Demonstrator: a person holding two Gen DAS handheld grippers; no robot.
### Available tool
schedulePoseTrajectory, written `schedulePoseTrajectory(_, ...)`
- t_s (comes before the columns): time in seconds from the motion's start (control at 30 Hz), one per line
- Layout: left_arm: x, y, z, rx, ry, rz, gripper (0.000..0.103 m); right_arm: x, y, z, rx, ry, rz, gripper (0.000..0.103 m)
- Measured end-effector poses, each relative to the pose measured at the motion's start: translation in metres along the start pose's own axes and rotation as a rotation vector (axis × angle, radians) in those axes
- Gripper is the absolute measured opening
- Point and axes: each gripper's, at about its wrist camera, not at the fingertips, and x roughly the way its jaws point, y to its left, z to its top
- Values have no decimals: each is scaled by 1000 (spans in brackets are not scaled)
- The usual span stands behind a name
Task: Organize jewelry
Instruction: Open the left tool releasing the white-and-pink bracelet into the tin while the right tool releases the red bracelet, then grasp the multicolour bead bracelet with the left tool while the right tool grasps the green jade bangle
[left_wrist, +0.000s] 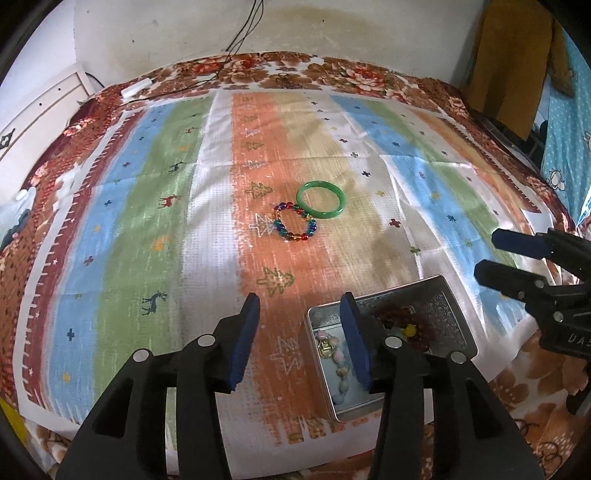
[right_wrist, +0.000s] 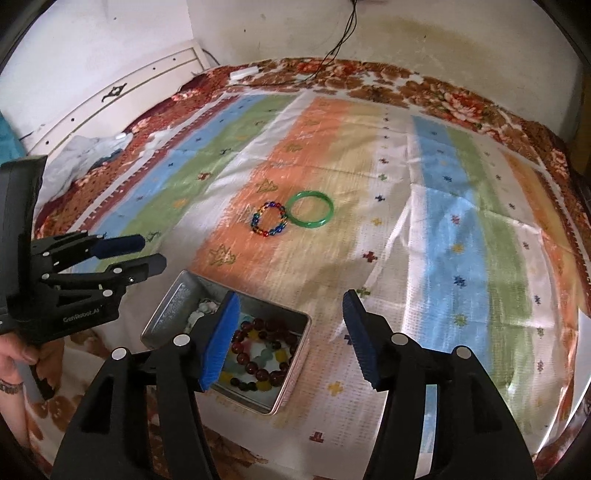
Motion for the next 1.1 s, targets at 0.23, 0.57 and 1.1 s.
schedulePoseTrajectory(0.23,10,4,11,4,6,13,58,13,-4,8,7,10,-22,64)
schedulePoseTrajectory(0.57,24,13,28,-14,2,47,61,27,-11,27,21,-5,-52,68)
schedulePoseTrajectory(1.1,47,24,55,-41,4,64,64,50,-17,52,33,-18,-85,71)
